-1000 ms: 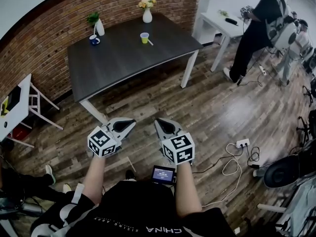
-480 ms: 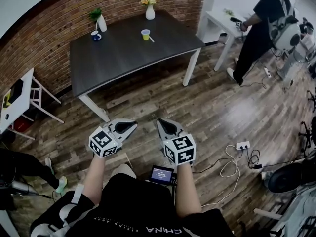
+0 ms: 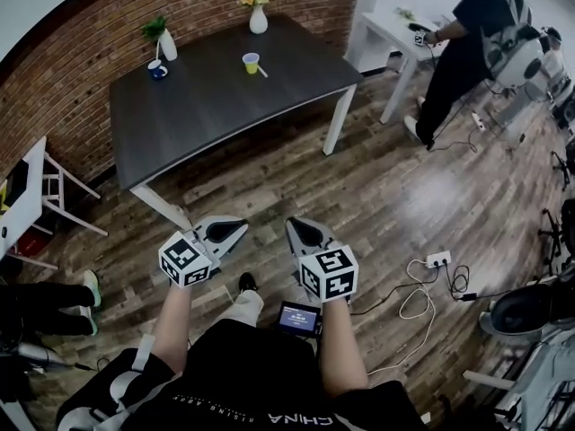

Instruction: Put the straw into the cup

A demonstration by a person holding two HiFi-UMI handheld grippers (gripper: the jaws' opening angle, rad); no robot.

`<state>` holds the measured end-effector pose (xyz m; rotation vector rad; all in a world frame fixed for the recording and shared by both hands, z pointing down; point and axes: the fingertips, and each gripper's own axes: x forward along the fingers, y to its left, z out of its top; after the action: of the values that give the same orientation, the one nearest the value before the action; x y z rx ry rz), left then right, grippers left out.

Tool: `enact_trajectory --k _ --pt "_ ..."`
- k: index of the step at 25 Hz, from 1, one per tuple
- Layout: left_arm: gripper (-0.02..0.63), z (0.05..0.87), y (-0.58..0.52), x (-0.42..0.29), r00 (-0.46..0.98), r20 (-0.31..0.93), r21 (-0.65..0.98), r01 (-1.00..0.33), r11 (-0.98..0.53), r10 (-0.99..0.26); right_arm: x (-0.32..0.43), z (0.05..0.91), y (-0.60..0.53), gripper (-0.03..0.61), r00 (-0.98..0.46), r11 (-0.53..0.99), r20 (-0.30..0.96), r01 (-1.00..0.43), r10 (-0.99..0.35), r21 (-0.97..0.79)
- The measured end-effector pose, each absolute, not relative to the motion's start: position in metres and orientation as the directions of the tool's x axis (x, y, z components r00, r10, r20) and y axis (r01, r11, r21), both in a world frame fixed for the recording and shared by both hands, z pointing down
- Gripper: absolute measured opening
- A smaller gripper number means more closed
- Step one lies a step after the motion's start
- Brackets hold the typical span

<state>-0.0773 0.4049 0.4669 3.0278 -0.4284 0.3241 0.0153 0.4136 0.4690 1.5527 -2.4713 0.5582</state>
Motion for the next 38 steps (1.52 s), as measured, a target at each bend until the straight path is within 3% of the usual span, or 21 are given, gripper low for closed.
enact_trajectory --k 11,16,21,38 --pt "0.003 0.460 0.268 -0.102 0.929 0.177 0.057 -0.340 -0.939 -0.325 0.004 0.441 0.296 0.008 -0.422 0.345 0.278 -0.894 -0.863 -0.286" --pt "0.003 0.460 0.226 -0.124 0.926 0.157 0.096 -0.360 -0.928 -0.343 -0.005 0.435 0.257 0.008 -0.414 0.298 0.226 -0.860 -0.882 -0.415" --pt "0.003 0.464 0.208 -0.135 0.927 0.132 0.134 -0.368 -0.920 -0.352 -0.012 0.442 0.241 0.008 -0.409 0.286 0.253 -0.866 -0.876 -0.410" --pt "0.003 0.481 0.093 -0.089 0.894 0.203 0.119 -0.428 -0.896 -0.400 0.041 0.455 0.109 0.008 -0.464 0.330 0.258 -0.841 -0.847 -0.429"
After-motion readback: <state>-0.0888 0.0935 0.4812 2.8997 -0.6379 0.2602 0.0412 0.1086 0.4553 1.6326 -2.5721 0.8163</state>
